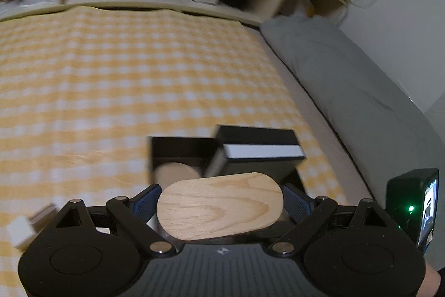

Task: Organize rigid objects
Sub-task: 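Carry the oval lid into the black box and release it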

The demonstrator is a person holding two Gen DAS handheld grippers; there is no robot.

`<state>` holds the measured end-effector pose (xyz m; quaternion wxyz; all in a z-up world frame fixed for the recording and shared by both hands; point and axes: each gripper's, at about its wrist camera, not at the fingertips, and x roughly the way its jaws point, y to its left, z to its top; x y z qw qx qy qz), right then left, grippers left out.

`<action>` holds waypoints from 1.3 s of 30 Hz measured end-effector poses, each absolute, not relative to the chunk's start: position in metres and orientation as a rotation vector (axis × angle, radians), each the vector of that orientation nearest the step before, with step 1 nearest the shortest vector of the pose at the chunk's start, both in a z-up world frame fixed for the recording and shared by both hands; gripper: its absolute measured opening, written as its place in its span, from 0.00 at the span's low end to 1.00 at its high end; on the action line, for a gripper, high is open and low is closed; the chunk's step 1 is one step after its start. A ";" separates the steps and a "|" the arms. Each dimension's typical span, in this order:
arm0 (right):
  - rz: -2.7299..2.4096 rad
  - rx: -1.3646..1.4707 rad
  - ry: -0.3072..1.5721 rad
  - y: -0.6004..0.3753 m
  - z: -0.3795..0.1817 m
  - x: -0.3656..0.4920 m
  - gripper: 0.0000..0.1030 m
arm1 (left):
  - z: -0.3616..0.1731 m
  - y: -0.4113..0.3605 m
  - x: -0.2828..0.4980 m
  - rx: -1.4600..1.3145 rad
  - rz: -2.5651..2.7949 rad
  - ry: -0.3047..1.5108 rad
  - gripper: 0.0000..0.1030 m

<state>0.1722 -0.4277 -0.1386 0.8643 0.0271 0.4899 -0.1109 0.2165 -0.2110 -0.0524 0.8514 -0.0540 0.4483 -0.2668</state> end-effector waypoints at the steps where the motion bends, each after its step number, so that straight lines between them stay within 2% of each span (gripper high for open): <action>1: -0.233 0.057 1.026 -0.428 -0.139 0.172 0.05 | -0.056 -0.218 0.219 -0.115 -0.564 0.954 0.89; 8: -0.230 0.063 1.026 -0.428 -0.138 0.171 0.04 | -0.077 -0.254 0.227 -0.081 -0.545 0.983 0.89; 20: -0.222 0.085 1.021 -0.430 -0.137 0.170 0.04 | -0.098 -0.271 0.237 -0.181 -0.586 1.008 0.91; 21: -0.221 0.086 1.021 -0.430 -0.137 0.170 0.04 | -0.099 -0.272 0.236 -0.182 -0.589 1.014 0.96; 23: -0.222 0.086 1.020 -0.430 -0.137 0.170 0.04 | -0.096 -0.271 0.236 -0.176 -0.576 1.012 0.99; 39: -0.222 0.088 1.023 -0.430 -0.138 0.170 0.04 | -0.072 -0.254 0.216 -0.069 -0.601 1.002 0.99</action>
